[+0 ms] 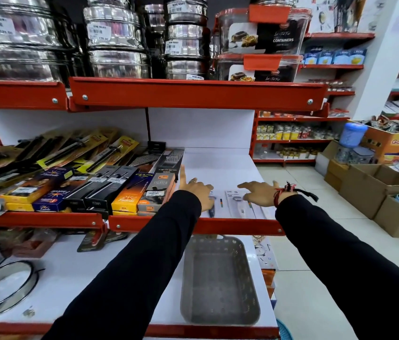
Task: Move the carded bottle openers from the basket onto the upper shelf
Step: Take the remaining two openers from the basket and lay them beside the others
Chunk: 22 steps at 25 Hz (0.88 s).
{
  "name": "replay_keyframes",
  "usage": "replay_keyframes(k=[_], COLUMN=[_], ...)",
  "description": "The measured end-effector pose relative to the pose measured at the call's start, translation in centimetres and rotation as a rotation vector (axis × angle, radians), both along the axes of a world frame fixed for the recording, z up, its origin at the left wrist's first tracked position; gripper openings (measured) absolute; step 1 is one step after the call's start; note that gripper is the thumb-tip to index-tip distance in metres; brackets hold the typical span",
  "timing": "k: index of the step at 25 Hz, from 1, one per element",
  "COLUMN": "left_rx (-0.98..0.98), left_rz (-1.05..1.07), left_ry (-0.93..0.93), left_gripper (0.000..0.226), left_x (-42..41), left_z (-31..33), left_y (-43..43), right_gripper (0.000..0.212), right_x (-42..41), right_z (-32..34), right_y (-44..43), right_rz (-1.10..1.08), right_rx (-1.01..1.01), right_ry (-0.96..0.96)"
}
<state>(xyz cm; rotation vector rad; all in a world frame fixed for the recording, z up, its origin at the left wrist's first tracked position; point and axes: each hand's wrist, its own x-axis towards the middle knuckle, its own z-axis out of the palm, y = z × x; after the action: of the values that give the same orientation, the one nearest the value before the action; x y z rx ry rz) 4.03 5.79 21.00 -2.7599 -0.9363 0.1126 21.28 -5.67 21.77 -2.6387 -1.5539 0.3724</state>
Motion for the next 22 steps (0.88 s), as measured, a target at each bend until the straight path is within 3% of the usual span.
replay_keyframes(k=[5,10,22], left_rx=[-0.068,-0.094,-0.094], left_rz=[-0.102,-0.130,-0.083], left_ry=[0.030,0.052,0.086], left_gripper=[0.067,0.076,0.071], left_x=[4.4,6.1,4.7], left_z=[-1.1,-2.7,-2.1], left_y=[-2.8,-3.6,-3.1], right_gripper=[0.053,0.055,0.053], right_x=[2.6,2.8,2.4], right_z=[-0.7,-1.7,-2.3], right_y=[-2.9,-4.5,-3.8], right_rz=[-0.034,-0.064,-0.024], right_rx=[-0.109,-0.091,-0.097], right_ry=[-0.036,-0.027,-0.075])
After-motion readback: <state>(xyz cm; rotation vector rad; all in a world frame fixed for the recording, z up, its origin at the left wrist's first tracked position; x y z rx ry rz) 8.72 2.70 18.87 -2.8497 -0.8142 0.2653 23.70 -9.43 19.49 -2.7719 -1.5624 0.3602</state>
